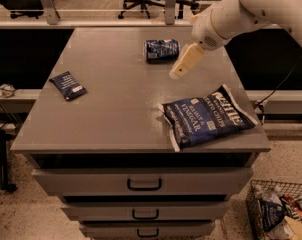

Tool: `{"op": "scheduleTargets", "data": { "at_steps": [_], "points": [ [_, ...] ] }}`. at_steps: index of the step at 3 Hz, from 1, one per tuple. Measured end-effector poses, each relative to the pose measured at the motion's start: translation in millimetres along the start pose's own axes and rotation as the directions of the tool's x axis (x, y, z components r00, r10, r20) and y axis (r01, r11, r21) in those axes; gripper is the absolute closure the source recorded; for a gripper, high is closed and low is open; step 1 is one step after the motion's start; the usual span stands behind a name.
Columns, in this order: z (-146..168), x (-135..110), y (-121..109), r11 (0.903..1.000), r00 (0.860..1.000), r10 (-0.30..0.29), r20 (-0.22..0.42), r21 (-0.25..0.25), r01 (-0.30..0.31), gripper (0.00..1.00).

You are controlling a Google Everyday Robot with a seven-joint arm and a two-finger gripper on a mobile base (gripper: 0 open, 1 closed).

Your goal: Pick pepsi can

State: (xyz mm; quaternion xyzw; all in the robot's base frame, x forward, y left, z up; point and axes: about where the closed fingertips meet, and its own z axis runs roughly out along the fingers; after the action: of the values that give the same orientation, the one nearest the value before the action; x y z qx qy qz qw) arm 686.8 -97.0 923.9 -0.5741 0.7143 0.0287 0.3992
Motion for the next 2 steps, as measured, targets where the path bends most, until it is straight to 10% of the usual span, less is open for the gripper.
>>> {"op": "scheduleTargets", "data": {
  "at_steps": [2],
  "points": [
    [69,-2,-52,0.9979,0.998,0.046,0.038,0.043,-0.048,0.00]
  ]
}}
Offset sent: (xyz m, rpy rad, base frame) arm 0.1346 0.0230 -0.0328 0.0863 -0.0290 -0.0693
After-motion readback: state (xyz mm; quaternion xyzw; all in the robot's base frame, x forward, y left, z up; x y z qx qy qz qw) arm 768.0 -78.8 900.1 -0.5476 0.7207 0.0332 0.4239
